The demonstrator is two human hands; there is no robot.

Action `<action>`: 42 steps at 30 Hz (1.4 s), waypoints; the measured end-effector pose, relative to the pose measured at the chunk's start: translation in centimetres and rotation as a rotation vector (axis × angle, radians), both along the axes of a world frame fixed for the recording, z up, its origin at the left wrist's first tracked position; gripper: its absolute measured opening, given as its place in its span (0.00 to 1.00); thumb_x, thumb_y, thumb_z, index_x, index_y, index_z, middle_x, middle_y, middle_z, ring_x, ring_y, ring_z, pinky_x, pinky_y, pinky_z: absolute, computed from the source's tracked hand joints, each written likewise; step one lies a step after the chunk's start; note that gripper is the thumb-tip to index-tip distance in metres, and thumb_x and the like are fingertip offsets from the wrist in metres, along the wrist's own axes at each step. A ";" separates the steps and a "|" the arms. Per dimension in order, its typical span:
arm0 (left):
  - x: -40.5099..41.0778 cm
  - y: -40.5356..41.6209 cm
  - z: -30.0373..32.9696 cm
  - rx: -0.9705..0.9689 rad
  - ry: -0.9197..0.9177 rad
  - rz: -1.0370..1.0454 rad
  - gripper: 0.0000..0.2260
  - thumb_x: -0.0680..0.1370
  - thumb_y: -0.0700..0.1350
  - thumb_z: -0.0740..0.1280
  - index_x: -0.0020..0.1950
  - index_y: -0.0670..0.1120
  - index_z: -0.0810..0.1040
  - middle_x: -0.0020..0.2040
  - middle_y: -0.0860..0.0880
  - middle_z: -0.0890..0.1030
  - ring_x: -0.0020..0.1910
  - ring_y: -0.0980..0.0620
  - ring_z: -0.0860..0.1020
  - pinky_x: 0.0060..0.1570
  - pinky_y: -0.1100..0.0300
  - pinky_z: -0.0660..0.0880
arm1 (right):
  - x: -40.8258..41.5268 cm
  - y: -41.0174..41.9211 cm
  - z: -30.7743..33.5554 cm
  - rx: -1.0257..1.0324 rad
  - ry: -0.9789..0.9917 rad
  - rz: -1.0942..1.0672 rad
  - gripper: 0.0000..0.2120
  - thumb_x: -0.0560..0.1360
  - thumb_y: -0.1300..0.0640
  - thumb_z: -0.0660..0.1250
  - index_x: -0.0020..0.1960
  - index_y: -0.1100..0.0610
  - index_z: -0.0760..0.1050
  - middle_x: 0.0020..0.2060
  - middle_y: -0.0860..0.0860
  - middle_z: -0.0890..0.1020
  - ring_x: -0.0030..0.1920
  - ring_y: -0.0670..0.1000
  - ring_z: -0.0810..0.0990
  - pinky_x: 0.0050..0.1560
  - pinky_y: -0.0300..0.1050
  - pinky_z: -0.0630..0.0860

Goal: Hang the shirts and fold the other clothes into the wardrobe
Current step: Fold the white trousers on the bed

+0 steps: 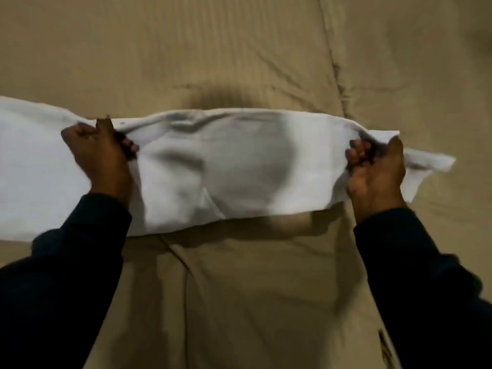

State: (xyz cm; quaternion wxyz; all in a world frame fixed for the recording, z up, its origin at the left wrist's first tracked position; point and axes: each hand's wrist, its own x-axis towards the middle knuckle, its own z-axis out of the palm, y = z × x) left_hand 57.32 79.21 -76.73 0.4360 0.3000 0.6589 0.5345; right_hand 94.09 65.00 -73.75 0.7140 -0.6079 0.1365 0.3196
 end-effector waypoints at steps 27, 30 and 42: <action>1.8 -13.3 -1.3 -0.420 -0.526 0.498 0.17 0.80 0.49 0.69 0.67 0.47 0.76 0.54 0.50 0.84 0.49 0.51 0.83 0.42 0.59 0.82 | -9.8 -3.5 -1.8 -0.367 0.308 0.154 0.08 0.77 0.52 0.71 0.46 0.55 0.75 0.41 0.51 0.78 0.40 0.47 0.76 0.39 0.41 0.76; -0.5 -15.0 -1.6 -0.409 -0.466 0.491 0.13 0.79 0.44 0.70 0.62 0.46 0.77 0.47 0.52 0.84 0.37 0.56 0.82 0.31 0.64 0.78 | -9.2 -7.2 -2.2 -0.212 0.324 0.117 0.09 0.81 0.54 0.65 0.58 0.58 0.75 0.53 0.53 0.79 0.51 0.50 0.80 0.47 0.43 0.80; -5.6 -16.4 0.6 -0.272 -0.256 0.401 0.22 0.76 0.52 0.73 0.67 0.43 0.78 0.61 0.48 0.83 0.57 0.51 0.82 0.60 0.53 0.77 | -10.6 -14.1 -1.4 -0.717 -0.404 0.192 0.11 0.75 0.57 0.70 0.54 0.61 0.74 0.44 0.54 0.76 0.40 0.52 0.74 0.40 0.47 0.73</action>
